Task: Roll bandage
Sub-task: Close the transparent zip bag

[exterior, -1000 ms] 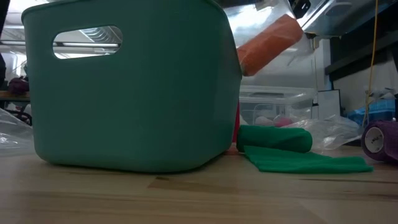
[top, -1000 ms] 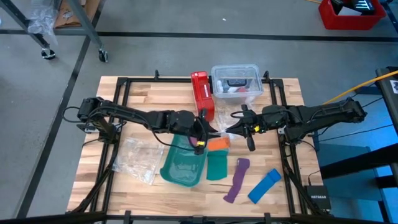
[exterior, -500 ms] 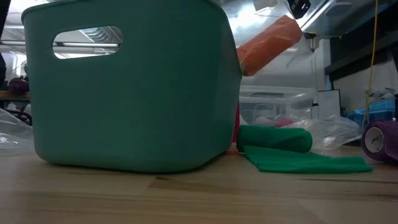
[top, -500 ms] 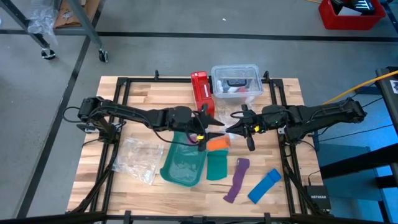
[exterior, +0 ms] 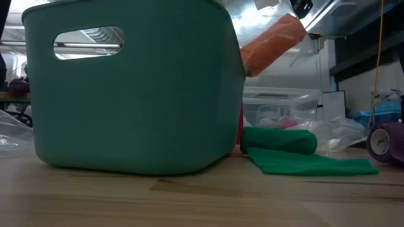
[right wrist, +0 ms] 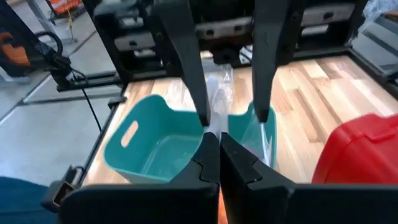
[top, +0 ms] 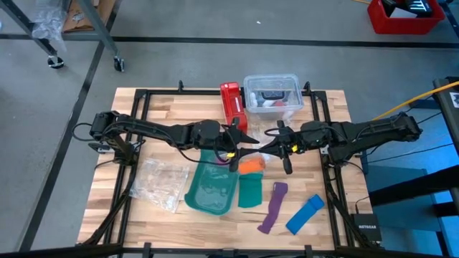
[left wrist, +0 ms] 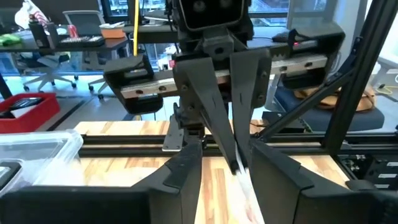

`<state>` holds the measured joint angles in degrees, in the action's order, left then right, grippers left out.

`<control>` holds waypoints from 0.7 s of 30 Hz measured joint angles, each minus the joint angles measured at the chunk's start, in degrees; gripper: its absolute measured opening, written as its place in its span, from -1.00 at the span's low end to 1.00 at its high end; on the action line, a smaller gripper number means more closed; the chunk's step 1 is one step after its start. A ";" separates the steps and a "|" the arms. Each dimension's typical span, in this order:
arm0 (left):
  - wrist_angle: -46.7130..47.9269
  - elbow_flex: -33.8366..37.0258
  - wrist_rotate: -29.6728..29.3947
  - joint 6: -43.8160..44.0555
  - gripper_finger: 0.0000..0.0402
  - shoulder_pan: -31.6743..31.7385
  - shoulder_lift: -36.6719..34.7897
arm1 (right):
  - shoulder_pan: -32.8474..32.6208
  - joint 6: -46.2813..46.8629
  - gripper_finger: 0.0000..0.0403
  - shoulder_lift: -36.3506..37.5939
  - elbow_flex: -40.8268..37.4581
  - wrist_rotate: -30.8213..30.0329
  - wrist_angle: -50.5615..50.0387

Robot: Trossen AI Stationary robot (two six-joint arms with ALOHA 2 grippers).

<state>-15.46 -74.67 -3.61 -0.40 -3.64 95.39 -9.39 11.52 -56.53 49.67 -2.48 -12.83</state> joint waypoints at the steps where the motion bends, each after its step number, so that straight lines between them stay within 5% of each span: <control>1: 0.00 0.00 0.02 0.00 -0.41 0.00 0.00 | 0.00 -0.01 -1.00 0.02 0.00 -0.01 0.45; 21: 2.84 0.00 0.02 -0.46 -0.52 -0.37 0.04 | 0.02 -0.03 -1.00 0.02 0.00 0.09 1.73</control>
<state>-12.63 -74.67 -3.60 -0.86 -4.01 95.44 -9.37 11.49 -56.51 49.67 -2.39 -11.10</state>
